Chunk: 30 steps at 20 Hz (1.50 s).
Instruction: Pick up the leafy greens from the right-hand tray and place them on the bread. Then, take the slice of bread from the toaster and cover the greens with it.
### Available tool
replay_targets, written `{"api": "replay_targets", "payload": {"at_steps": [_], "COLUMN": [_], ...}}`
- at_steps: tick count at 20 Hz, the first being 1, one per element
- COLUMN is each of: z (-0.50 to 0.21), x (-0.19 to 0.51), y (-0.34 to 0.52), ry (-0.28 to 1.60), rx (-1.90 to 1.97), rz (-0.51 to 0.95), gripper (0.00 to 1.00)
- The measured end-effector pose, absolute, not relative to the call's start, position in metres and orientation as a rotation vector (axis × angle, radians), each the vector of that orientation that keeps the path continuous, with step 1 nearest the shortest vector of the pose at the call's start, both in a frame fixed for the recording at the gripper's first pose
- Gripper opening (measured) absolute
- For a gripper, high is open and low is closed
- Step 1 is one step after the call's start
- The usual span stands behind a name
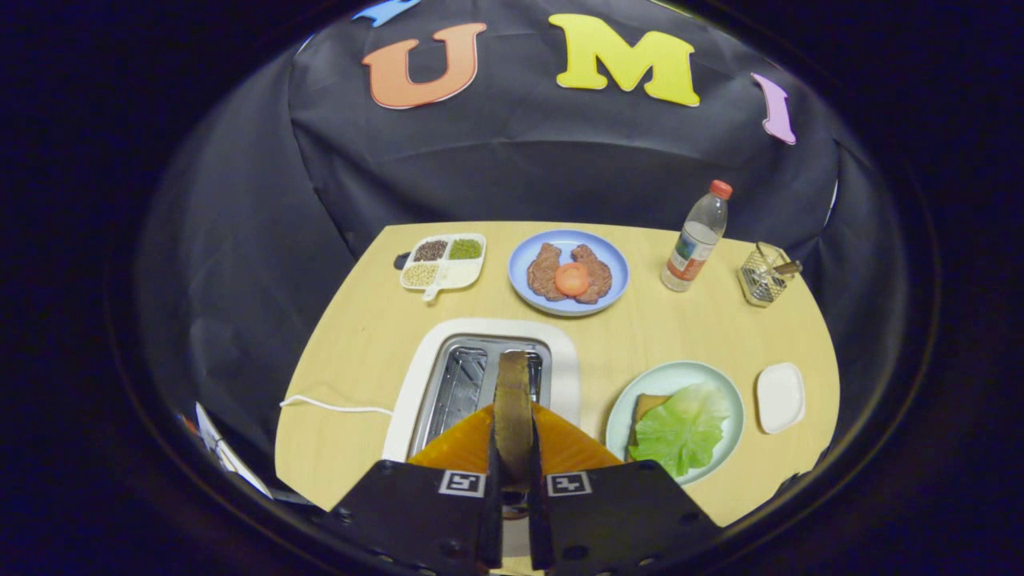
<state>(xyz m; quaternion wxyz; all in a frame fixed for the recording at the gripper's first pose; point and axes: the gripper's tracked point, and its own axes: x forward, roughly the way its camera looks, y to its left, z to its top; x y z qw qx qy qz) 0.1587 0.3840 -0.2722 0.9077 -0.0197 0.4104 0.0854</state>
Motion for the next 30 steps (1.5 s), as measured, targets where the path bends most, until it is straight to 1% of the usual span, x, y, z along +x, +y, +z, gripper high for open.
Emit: {"api": "replay_targets", "payload": {"at_steps": [4, 10, 13, 15, 20, 24, 27, 30], "z": [-0.249, -0.182, -0.157, -0.152, -0.175, -0.226, -0.267, -0.294], "x": [0.155, 0.149, 0.15, 0.155, 0.171, 0.185, 0.19, 0.193], "y": [0.383, 0.382, 0.369, 0.351, 0.296, 0.261, 0.253, 0.253], "ry": [0.819, 0.693, 0.65, 0.637, 0.684, 0.774, 0.869, 0.918], "rx": [-0.01, 0.022, 0.024, 0.03, 0.057, 0.059, 0.102, 0.142], "rz": [0.192, 0.259, 0.278, 0.261, 0.176, 0.107, 0.092, 0.092], "gripper": [0.13, 0.13, 0.13, 0.13, 0.13, 0.13, 0.13, 0.12]}}
